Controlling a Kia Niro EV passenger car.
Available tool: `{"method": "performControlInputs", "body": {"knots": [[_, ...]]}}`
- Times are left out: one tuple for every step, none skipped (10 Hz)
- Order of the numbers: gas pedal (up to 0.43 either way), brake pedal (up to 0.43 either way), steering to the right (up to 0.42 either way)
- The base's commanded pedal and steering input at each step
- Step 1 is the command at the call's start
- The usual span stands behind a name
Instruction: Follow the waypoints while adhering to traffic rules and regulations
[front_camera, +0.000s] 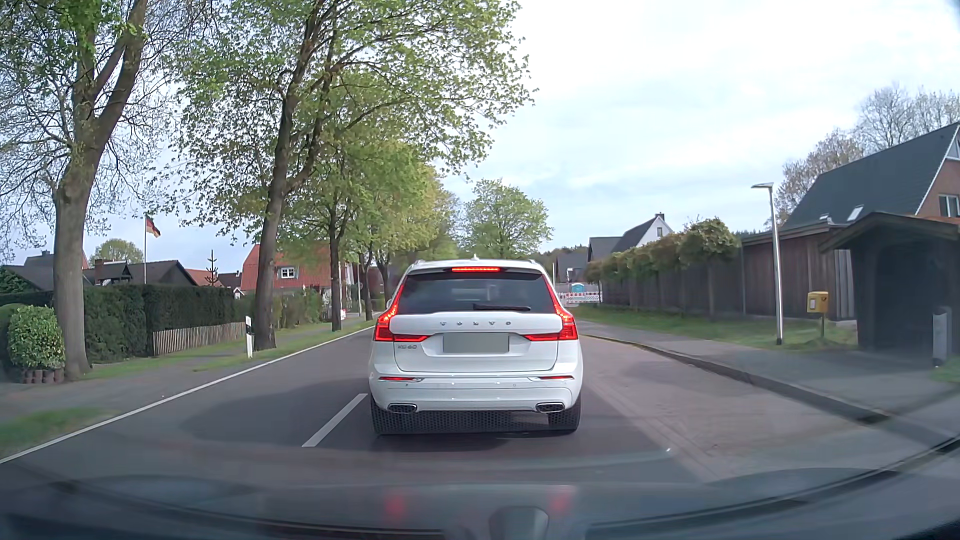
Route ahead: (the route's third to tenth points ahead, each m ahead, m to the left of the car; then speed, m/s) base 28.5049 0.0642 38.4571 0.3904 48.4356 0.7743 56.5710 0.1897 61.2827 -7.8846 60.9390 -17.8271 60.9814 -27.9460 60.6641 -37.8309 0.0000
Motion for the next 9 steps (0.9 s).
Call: {"method": "performControlInputs", "body": {"knots": [[0.0,0.274,-0.001],[0.0,0.274,-0.001],[0.0,0.274,-0.001],[0.0,0.274,-0.001],[0.0,0.274,-0.001],[0.0,0.274,-0.001],[0.0,0.274,-0.001],[0.0,0.274,-0.001],[0.0,0.268,-0.001]]}}
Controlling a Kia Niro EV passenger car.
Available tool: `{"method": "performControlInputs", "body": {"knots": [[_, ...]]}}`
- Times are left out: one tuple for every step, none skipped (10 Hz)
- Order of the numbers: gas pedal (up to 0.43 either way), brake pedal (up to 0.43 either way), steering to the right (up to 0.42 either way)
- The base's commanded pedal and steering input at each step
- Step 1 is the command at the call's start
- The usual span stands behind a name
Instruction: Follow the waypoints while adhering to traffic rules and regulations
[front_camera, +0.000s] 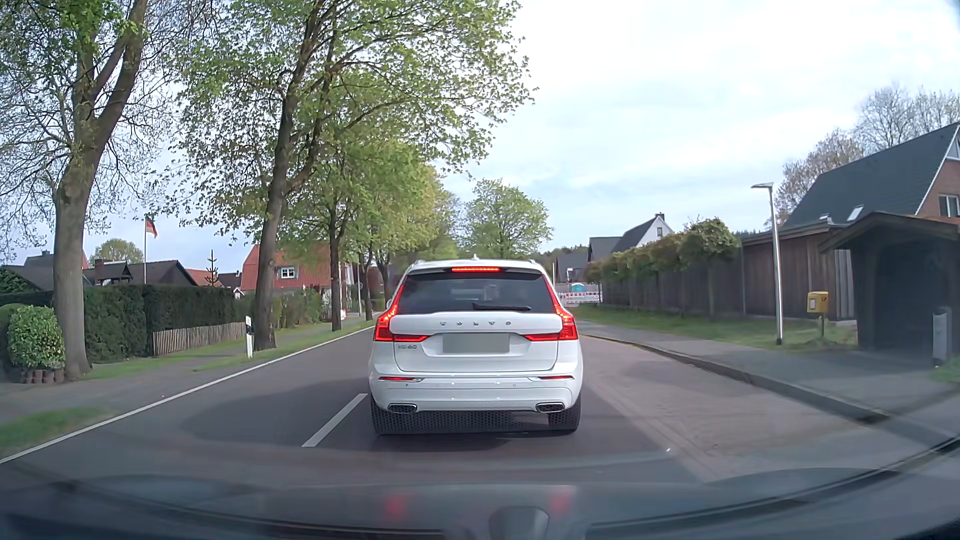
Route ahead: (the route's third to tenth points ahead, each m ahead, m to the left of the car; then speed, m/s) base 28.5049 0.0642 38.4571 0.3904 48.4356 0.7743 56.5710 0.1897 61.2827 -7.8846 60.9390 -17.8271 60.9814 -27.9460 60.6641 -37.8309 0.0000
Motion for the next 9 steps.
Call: {"method": "performControlInputs", "body": {"knots": [[0.0,0.274,-0.001],[0.0,0.274,-0.001],[0.0,0.274,-0.001],[0.0,0.274,-0.001],[0.0,0.274,-0.001],[0.0,0.274,-0.001],[0.0,0.274,-0.001],[0.0,0.274,-0.001],[0.0,0.274,-0.001]]}}
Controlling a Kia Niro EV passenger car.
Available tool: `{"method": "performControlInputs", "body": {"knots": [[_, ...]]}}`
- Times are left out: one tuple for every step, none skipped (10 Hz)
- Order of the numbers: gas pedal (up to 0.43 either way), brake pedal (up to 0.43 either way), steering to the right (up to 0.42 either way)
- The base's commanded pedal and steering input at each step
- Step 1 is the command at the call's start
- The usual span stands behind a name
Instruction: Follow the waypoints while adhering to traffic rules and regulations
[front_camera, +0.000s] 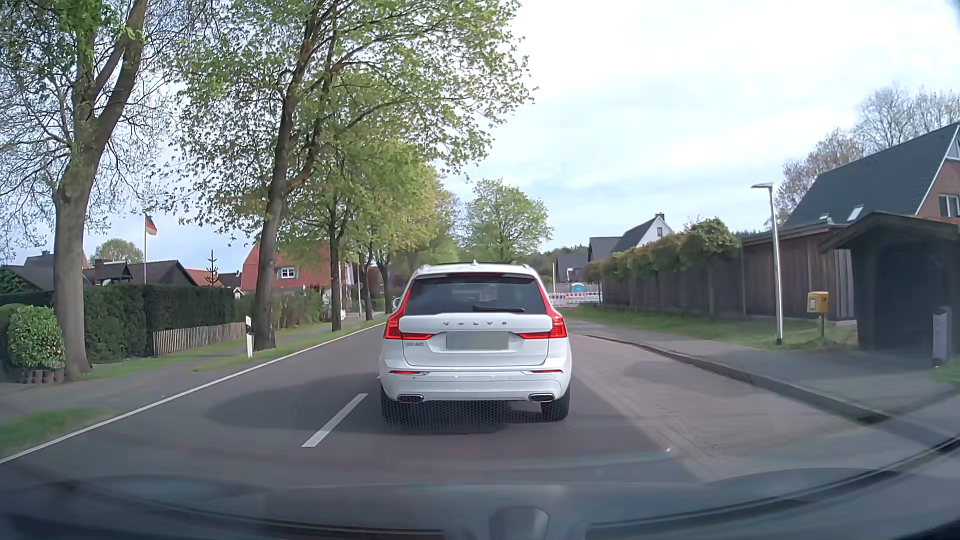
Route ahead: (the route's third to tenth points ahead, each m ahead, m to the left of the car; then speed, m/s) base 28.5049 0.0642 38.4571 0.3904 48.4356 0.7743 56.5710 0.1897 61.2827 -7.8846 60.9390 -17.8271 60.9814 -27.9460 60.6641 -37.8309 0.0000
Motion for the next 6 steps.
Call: {"method": "performControlInputs", "body": {"knots": [[0.0,0.268,-0.001],[0.0,0.256,-0.001],[0.0,0.232,-0.001],[0.0,0.201,-0.001],[0.0,0.146,-0.001],[0.0,0.061,-0.001]]}}
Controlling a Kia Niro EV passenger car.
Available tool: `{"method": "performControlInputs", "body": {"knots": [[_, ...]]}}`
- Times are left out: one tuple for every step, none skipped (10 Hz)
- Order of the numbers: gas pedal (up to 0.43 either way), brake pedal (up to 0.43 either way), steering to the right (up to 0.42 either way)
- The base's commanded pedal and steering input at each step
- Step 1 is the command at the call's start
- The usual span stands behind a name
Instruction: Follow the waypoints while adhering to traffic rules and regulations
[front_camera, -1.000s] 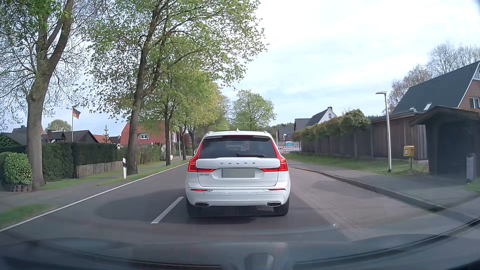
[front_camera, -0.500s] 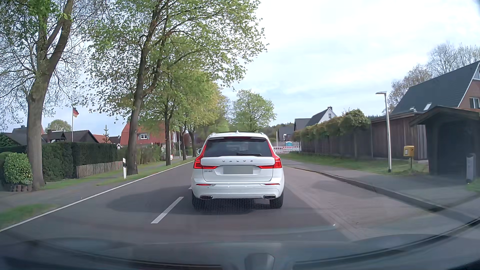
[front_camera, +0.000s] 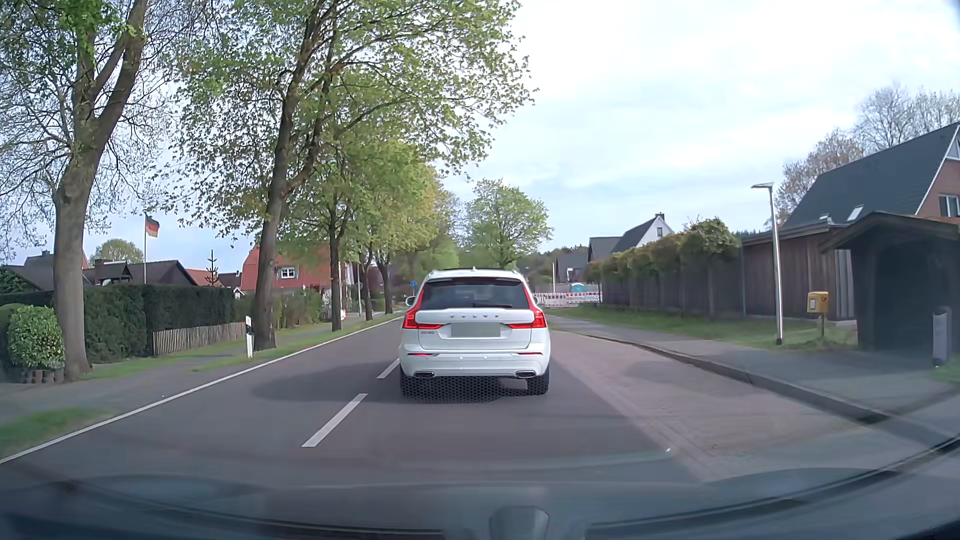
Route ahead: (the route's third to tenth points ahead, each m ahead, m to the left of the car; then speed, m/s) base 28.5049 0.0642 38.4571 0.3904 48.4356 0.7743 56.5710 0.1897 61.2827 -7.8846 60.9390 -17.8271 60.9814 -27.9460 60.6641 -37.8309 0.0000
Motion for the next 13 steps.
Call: {"method": "performControlInputs", "body": {"knots": [[0.0,0.0,0.0],[0.0,0.0,0.0],[0.0,0.0,0.0],[0.0,0.0,0.0],[0.0,0.0,-0.001],[0.098,0.0,-0.001],[0.157,0.0,-0.001],[0.157,0.0,-0.001],[0.157,0.0,-0.001],[0.157,0.0,-0.002],[0.157,0.0,-0.003],[0.157,0.0,-0.004],[0.157,0.0,-0.004]]}}
